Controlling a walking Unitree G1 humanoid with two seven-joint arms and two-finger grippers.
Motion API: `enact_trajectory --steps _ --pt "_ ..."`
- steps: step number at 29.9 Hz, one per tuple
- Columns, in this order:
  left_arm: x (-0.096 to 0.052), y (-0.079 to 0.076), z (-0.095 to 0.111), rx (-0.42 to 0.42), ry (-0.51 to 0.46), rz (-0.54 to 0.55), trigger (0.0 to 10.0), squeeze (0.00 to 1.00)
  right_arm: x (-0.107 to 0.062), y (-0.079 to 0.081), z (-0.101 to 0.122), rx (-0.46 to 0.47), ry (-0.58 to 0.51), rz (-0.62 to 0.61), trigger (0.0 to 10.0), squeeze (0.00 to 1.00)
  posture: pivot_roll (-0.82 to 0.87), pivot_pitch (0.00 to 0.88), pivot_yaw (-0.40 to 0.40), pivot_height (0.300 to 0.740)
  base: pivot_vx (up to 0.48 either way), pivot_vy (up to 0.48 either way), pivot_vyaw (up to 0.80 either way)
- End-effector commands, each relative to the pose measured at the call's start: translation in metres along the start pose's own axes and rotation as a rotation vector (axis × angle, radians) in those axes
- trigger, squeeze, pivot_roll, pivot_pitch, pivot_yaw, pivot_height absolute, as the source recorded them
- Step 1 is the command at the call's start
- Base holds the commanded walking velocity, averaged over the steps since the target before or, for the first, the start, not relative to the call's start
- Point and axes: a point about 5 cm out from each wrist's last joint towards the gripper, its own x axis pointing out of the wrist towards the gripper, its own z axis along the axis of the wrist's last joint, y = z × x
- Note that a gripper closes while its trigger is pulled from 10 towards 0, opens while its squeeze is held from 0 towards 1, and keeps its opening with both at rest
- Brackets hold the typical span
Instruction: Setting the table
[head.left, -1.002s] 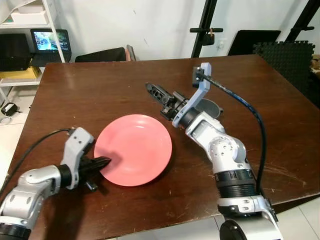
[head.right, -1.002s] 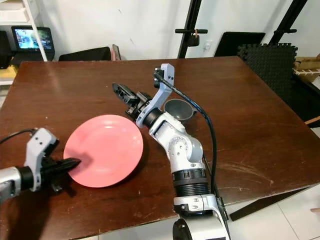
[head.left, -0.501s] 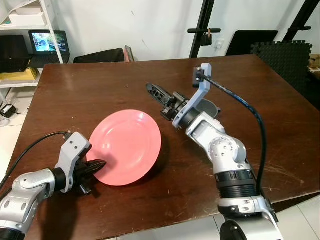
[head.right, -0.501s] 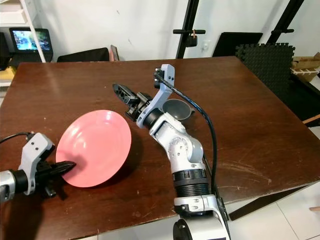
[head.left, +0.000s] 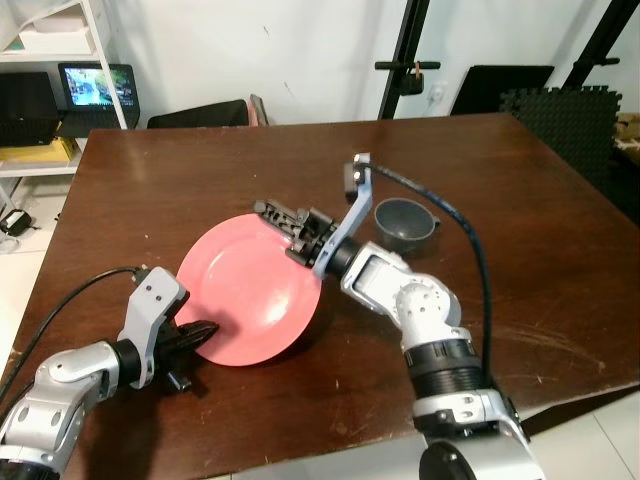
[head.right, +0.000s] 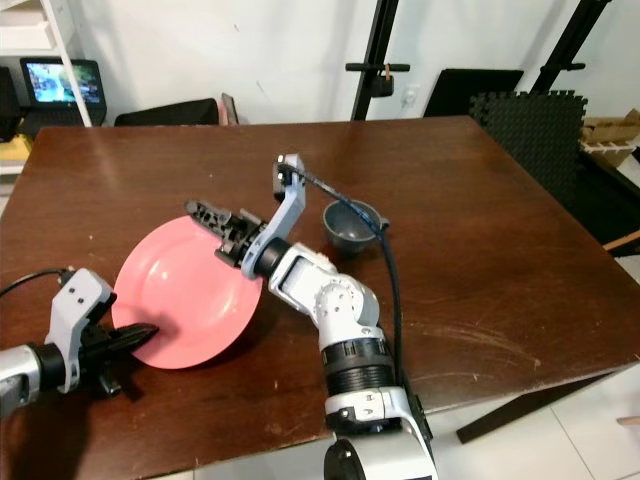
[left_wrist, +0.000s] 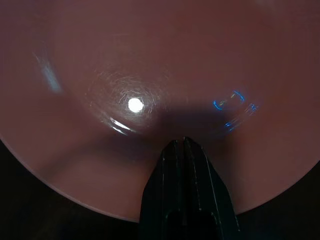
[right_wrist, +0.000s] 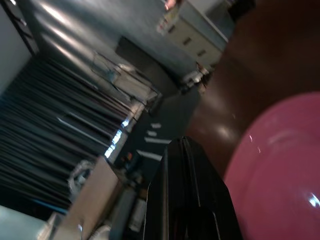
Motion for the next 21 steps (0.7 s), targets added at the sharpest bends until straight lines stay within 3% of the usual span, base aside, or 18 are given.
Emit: enact_trajectory --steps 1,4,14,21 --pt "0.001 -0.008 -0.025 -0.06 0.095 -0.017 10.0 0.0 -0.003 -0.011 -0.01 -0.012 0.028 -0.054 10.0 0.0 0.01 0.22 -0.025 0.74 0.0 0.0 0.0" --pt "0.0 -0.008 -0.025 -0.061 0.095 -0.018 10.0 0.0 -0.008 -0.022 -0.007 -0.075 0.031 -0.117 10.0 0.0 0.01 0.22 -0.025 0.74 0.0 0.0 0.0" --pt "0.0 -0.007 -0.025 -0.059 0.094 -0.015 10.0 0.0 -0.028 -0.046 0.003 -0.077 0.02 -0.199 10.0 0.0 0.01 0.206 -0.02 0.74 0.0 0.0 0.0" --pt "0.001 -0.009 -0.025 -0.059 0.094 -0.023 10.0 0.0 -0.042 -0.054 0.033 -0.206 -0.037 -0.253 10.0 0.0 0.0 0.2 -0.015 0.74 0.0 0.0 0.0"
